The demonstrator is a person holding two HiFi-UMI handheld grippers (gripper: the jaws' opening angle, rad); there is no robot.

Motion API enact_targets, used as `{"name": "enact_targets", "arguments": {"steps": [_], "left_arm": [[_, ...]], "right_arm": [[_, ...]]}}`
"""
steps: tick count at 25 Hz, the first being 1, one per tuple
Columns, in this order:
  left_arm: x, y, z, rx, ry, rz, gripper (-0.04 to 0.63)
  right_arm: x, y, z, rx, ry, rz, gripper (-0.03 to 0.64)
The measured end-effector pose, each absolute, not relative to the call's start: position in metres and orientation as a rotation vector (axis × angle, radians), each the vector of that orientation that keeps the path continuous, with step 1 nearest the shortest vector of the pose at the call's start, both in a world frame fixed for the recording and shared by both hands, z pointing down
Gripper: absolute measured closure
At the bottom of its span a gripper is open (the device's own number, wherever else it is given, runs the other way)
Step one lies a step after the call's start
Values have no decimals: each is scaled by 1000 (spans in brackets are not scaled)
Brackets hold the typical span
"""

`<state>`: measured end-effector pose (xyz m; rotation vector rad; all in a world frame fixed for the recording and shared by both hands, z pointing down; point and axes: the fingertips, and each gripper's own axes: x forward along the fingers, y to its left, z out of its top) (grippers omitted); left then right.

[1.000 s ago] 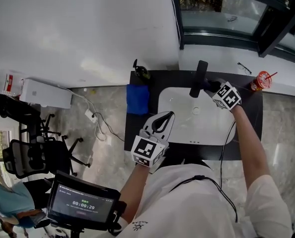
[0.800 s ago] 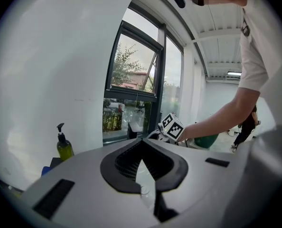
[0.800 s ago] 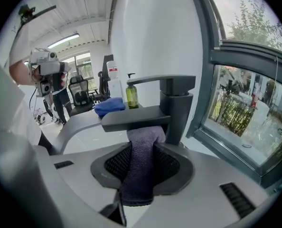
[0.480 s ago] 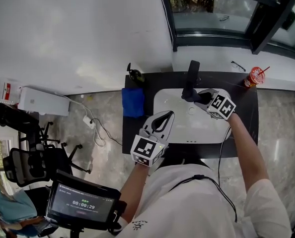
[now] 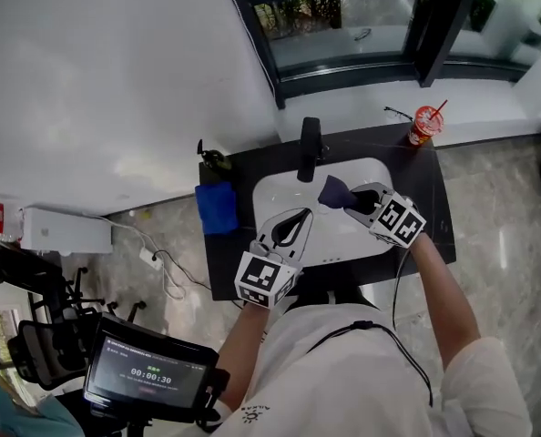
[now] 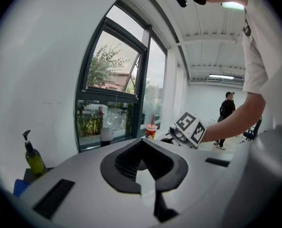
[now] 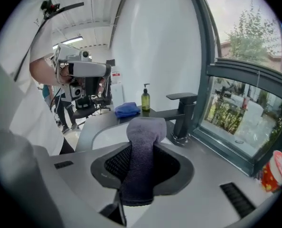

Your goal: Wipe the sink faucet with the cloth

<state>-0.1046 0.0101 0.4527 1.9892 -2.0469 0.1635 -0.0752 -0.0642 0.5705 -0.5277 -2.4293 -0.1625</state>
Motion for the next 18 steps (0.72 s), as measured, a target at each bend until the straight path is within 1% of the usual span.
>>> {"name": "enact_targets", "arguments": {"steps": [6, 12, 15, 18], "left_arm": [[-68, -22, 464, 2111, -1918, 198, 601], [-18, -43, 490, 2203, -1752, 275, 601], [1, -46, 492, 2240, -1681, 293, 601], [10, -46, 491, 2270, -1635, 318, 601]], "right_arm": [[-1, -106, 570, -138, -2453, -99, 495], [93, -156, 607, 310, -2392, 22, 495], [130, -167, 636, 401, -2305, 88, 495], [151, -172, 654, 458, -2258, 134, 495]]}}
